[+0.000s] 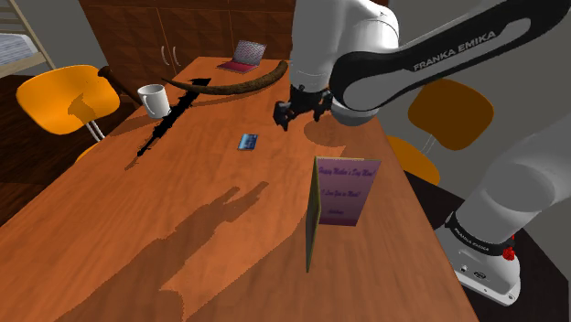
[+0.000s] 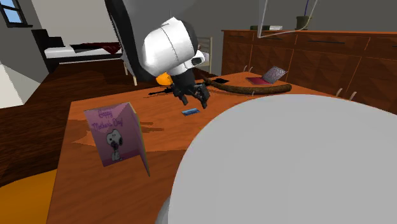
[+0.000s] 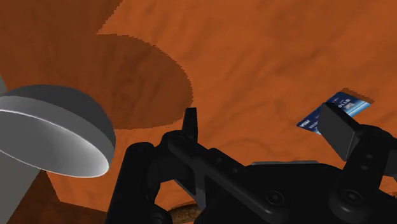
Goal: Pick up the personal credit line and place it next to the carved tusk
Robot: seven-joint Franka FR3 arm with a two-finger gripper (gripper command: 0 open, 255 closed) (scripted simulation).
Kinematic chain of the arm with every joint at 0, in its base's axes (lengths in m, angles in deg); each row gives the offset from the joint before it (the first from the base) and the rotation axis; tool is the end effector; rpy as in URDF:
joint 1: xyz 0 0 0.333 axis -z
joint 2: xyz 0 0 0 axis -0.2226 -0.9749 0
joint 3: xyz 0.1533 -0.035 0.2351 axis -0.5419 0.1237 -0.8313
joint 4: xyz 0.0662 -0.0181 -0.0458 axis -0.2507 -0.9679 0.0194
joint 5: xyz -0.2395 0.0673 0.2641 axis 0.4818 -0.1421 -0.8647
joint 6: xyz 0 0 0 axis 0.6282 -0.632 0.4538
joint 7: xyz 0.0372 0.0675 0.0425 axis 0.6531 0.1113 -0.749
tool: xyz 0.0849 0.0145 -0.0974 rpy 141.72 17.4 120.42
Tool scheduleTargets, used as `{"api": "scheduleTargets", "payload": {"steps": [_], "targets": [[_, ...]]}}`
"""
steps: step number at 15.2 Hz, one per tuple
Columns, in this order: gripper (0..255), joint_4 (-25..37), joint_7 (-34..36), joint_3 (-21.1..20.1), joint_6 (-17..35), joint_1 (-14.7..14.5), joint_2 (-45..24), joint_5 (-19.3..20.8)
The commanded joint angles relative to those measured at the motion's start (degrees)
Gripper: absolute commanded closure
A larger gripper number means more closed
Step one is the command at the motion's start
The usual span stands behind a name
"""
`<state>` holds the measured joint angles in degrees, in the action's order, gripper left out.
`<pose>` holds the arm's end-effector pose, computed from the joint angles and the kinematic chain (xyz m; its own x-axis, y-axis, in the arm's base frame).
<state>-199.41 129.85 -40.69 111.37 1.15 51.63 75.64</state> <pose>0.4240 0.1861 0.4004 0.8550 -0.3592 0.3742 -0.4290 -0.8952 0.1209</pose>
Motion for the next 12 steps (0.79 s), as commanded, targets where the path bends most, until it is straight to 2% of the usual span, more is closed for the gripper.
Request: {"api": "scheduleTargets", "payload": {"steps": [1,3,5,8,12], "targets": [[0,3.3,8.8,-4.4,0.9,3.5,-5.6,6.0],[0,7.3,17.8,-8.2,0.3,6.3,-12.1,13.6],[0,11.8,27.0,-10.2,-2.0,7.0,-19.5,22.2],[0,19.4,38.2,-9.1,-6.9,3.6,-30.1,33.1],[0,30.3,47.6,-4.7,-12.9,-3.3,-41.5,42.3]]}}
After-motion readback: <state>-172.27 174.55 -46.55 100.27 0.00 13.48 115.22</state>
